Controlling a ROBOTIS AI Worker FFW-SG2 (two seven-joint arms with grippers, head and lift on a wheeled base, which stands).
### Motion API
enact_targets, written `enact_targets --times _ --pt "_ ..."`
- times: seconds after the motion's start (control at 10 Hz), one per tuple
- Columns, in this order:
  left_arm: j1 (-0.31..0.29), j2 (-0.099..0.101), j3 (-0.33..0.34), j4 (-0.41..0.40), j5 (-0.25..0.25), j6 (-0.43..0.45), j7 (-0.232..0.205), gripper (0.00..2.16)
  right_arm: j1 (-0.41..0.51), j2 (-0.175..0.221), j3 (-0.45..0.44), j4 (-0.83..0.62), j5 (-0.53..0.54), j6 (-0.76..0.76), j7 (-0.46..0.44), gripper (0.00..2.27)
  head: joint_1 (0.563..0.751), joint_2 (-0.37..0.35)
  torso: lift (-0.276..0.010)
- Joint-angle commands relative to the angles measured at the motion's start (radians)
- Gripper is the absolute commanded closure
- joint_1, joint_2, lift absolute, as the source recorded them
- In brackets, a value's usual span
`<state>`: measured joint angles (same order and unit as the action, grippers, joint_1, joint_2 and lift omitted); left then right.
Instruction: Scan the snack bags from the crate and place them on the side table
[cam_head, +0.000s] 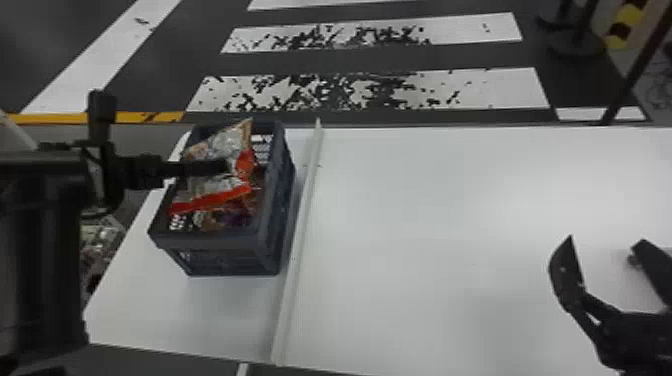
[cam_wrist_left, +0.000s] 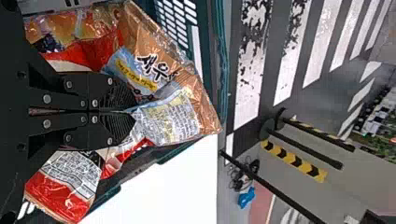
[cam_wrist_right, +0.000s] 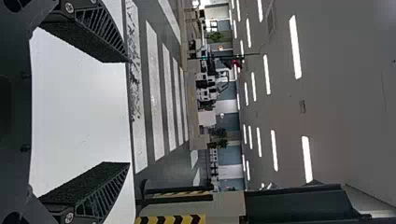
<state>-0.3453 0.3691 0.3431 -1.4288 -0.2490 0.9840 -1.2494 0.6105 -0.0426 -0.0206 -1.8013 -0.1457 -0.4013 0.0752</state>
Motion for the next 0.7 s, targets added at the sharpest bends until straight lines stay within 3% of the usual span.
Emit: enact_targets --times 0.0,0.2,0.3,0.5,0.6 --pt "0.020 -0.001 0.034 -0.047 0.079 0.040 0.001 2.14 0.000 0.000 0.001 -0.003 0.000 0.002 0.000 0.09 0.695 0.178 -0.095" --pt "0.063 -0.012 0.076 -0.211 0.135 0.181 0.005 2.14 0.002 0.000 -0.001 -0.006 0.000 0.005 0.000 0.10 0.695 0.176 -0.095" --pt "0.081 -0.032 0.083 -0.322 0.160 0.270 0.015 2.14 0.002 0.000 0.001 -0.007 0.000 0.005 0.000 0.10 0.695 0.172 -0.095" --pt "0.131 -0.102 0.094 -0.535 0.197 0.417 0.051 2.14 0.003 0.000 0.001 -0.007 0.000 0.005 0.000 0.10 0.695 0.144 -0.095" --pt "0.164 -0.153 0.071 -0.639 0.195 0.473 0.090 2.14 0.003 0.000 0.001 -0.007 0.000 0.005 0.000 0.10 0.695 0.119 -0.095"
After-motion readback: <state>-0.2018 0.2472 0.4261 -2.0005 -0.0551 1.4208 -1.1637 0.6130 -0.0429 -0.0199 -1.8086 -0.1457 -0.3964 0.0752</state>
